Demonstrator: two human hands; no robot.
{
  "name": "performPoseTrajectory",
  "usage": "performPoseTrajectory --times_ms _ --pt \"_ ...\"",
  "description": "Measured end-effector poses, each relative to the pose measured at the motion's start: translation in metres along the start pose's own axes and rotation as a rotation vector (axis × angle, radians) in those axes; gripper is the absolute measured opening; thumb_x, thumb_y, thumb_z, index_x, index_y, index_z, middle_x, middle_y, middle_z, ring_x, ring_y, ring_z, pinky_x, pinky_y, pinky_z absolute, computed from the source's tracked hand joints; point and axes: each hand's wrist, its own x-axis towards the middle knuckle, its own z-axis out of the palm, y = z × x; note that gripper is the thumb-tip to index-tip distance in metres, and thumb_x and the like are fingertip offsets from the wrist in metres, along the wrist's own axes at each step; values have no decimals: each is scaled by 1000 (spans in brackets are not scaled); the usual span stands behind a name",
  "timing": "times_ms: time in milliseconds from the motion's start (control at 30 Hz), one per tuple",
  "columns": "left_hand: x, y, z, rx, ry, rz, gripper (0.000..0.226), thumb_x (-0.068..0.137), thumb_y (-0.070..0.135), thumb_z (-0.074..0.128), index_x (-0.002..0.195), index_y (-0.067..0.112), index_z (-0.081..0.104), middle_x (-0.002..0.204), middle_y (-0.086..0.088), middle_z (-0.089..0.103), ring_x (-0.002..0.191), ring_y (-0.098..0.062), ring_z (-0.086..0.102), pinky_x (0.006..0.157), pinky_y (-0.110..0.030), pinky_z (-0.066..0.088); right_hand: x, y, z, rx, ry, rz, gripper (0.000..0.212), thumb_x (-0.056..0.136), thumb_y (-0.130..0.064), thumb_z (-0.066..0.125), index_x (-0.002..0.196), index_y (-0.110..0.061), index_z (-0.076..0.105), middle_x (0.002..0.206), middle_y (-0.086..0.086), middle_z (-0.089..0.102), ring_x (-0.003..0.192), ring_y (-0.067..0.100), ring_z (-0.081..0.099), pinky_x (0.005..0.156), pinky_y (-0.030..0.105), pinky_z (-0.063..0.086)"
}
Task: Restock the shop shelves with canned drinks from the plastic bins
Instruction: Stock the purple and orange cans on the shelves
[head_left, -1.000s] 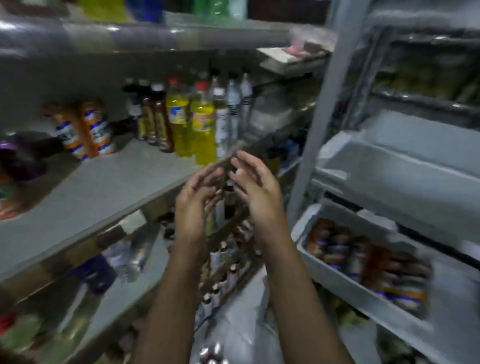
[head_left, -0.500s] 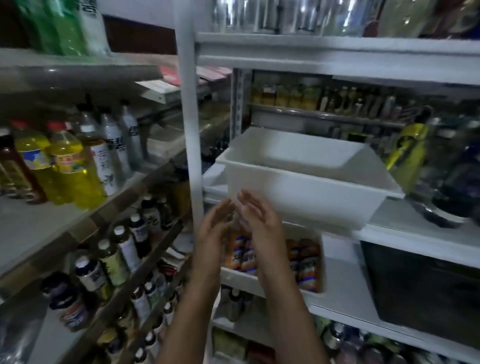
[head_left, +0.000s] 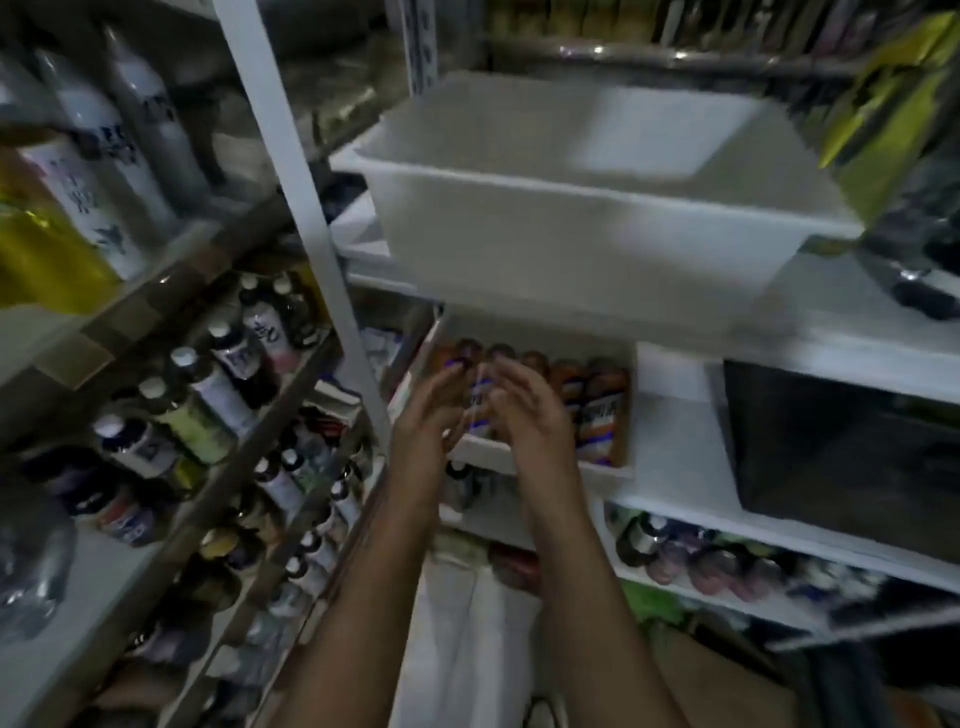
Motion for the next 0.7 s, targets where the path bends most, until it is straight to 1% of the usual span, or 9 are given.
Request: performPoseTrajectory --times_ms 33,100,133,233,333,400,467,600,700 --pt "-1 -7 -2 29 3 -16 42 99 -4 47 135 14 61 134 -4 65 120 -19 64 96 -29 55 -1 6 -6 0 11 13 31 99 -4 57 126 -18 64 125 -2 68 115 7 64 96 29 54" --pt "-2 -20 -7 68 12 -48 41 100 1 46 136 17 60 136 -1 64 124 -16 62 103 -33 51 -2 18 -18 4 48 48 33 99 -2 56 130 -11 62 121 -7 67 105 -5 65 90 22 53" --pt "-3 -26 -9 71 22 -67 41 101 2 46 135 18 61 136 0 64 124 -15 61 105 -36 50 -3 23 -24 -7 68 66 33 99 -3 56 131 -11 62 122 -7 67 107 -5 64 92 24 53" --pt "-4 -44 -15 82 29 -106 40 100 4 47 132 23 63 132 4 67 124 -13 61 108 -41 48 -6 42 -40 -60 119 104 32 99 -12 60 130 -19 64 130 -6 66 120 8 62 105 35 50" --pt "-7 -64 -21 95 26 -151 40 99 4 49 133 21 63 128 5 69 123 -12 62 110 -43 46 -11 60 -54 -69 174 155 32 98 -13 61 129 -21 64 126 -8 68 114 2 64 108 38 49" --pt "-11 -77 -24 102 20 -181 40 98 5 50 132 21 64 126 5 70 122 -12 63 110 -44 46 -15 69 -59 -77 200 188 32 97 -16 63 128 -27 66 124 -13 68 115 -2 62 108 38 49" --pt "-14 -88 -25 112 -2 -205 41 99 6 49 133 24 63 127 6 70 122 -11 63 111 -43 46 -20 75 -65 -68 221 196 33 97 -16 62 129 -27 65 126 -15 67 118 -2 61 109 39 48" --pt "-12 -98 -18 121 -53 -227 45 98 2 47 136 21 60 130 3 68 123 -9 62 106 -34 50 -22 80 -74 -55 252 210 34 97 -15 62 130 -24 64 130 -11 66 120 0 60 109 39 48" --pt "-8 -100 -11 145 -83 -218 45 98 4 48 137 21 60 130 4 68 122 -7 61 106 -33 51 -16 80 -82 -73 267 227 35 96 -16 63 130 -25 64 130 -11 65 120 0 59 106 37 50"
